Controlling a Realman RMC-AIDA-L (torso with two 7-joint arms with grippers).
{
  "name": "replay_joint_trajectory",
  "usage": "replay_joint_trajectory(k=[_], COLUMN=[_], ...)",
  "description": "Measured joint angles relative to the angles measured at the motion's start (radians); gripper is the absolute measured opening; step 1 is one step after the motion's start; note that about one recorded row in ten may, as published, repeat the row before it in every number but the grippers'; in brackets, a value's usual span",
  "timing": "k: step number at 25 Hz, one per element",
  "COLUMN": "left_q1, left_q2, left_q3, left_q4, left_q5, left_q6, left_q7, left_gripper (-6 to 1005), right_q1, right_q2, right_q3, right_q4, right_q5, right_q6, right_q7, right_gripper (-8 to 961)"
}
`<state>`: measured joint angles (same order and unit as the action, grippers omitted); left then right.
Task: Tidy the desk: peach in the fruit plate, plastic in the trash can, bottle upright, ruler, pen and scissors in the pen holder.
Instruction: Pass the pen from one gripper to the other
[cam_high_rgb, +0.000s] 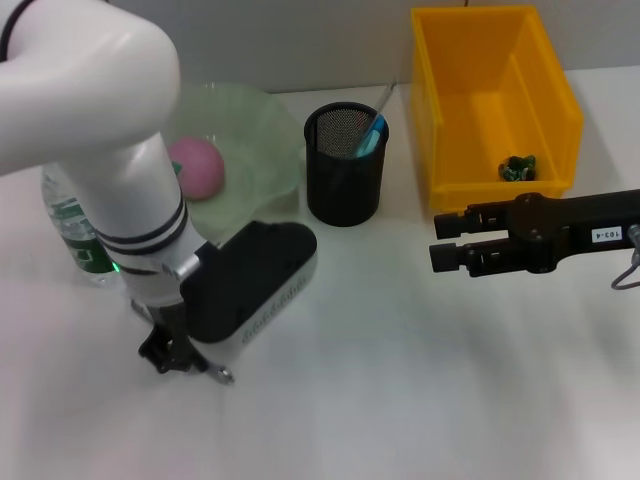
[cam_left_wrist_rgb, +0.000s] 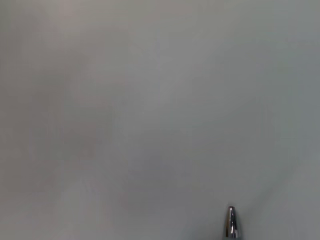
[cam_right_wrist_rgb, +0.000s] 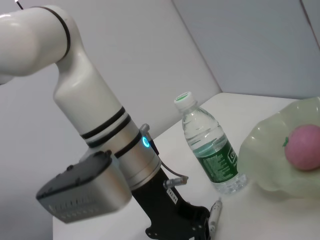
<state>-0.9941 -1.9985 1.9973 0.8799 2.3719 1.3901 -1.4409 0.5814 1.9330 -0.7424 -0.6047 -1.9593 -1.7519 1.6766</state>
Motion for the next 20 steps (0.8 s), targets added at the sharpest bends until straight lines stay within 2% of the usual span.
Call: replay_joint_trajectory(k=[2,3,4,8,9,10,13,14,15,17,20], left_q1=[0.013,0.013,0.017,0.017,0.036,0.053,0.053,0.069,0.112,0.15,0.242], left_q2=[-0.006,-0.006,-0.011,-0.011,-0.047,-0.063,-0.063,-0.069,-0.067,-0.066,-0.067], left_q3=[-0.128,-0.128,-0.214,-0.214,-0.614,-0.782,-0.782,-0.88,-0.985,-1.015,-1.03], left_q4=[0.015,0.015,0.021,0.021,0.019,0.019,0.019,0.016,-0.005,-0.009,0.004], left_q5=[0.015,0.015,0.018,0.018,0.018,0.009,0.009,-0.022,-0.136,-0.212,-0.4], left_q6=[0.031,0.031,0.054,0.054,0.162,0.19,0.19,0.207,0.222,0.226,0.239], left_q7=[0.005,0.005,0.013,0.013,0.081,0.104,0.104,0.106,0.063,0.02,-0.065], left_gripper=[133,133,133,132,132,132,132,132,132,133,133], right_q1=[0.0,0.0,0.0,-0.003,-0.004,-0.006,-0.011,-0.015,-0.018,-0.028,-0.047], right_q2=[-0.001,-0.001,-0.002,-0.002,-0.002,-0.002,0.0,0.0,-0.001,-0.004,-0.01], right_q3=[0.001,0.002,0.003,0.005,0.006,0.008,0.013,0.015,0.016,0.016,0.013], right_q4=[-0.001,-0.001,-0.001,-0.001,-0.001,-0.001,-0.002,-0.003,-0.003,-0.003,-0.003], right_q5=[0.0,0.001,0.001,0.006,0.007,0.008,0.009,0.009,0.009,0.006,-0.001], right_q6=[-0.004,-0.007,-0.01,-0.021,-0.026,-0.03,-0.044,-0.054,-0.063,-0.08,-0.106], right_q7=[0.0,0.0,0.0,-0.001,-0.003,-0.004,-0.006,-0.007,-0.008,-0.01,-0.015], right_gripper=[715,715,715,715,715,715,715,715,715,715,715])
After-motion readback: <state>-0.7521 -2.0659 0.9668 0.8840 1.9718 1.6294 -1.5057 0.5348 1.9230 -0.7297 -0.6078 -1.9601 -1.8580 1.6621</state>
